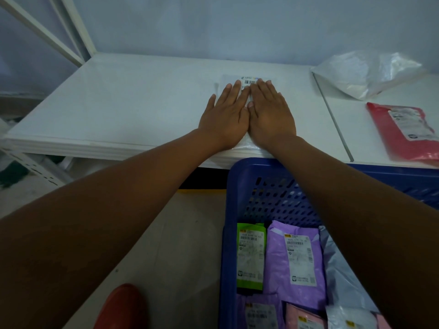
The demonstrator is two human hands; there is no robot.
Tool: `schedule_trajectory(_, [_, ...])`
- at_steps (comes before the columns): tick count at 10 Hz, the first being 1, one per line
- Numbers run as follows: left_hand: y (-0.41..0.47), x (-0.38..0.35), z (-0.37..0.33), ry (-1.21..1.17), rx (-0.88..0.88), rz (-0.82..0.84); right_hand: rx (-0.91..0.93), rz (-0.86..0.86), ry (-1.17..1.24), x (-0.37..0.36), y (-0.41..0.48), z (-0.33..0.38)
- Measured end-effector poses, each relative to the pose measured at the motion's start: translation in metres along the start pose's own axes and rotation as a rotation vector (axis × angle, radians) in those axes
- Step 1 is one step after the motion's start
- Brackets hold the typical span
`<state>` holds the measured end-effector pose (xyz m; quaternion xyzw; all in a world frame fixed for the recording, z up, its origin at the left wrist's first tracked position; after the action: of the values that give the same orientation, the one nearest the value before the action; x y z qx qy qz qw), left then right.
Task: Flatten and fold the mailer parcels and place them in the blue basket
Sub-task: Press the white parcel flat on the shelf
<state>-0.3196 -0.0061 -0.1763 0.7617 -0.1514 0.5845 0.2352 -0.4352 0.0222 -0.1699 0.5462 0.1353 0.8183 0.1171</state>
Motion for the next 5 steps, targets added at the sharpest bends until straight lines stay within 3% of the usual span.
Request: schedule_trajectory(5, [0.0014, -0.0027, 0.0009, 0.012, 0.003, 0.019, -0.004, 0.026, -0.013, -0.0007, 0.0003, -0.0013])
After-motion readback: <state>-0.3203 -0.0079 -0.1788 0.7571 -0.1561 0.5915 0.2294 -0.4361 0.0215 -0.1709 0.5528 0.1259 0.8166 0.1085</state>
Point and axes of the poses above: each hand's wrist, its own y-axis towards the middle knuckle, its own x-axis out of the back of the hand, z = x × y, the point moved 4 cm from there along y, towards the middle knuckle, and after that the axes turned 6 degrees about y, right-handed, at the moved point
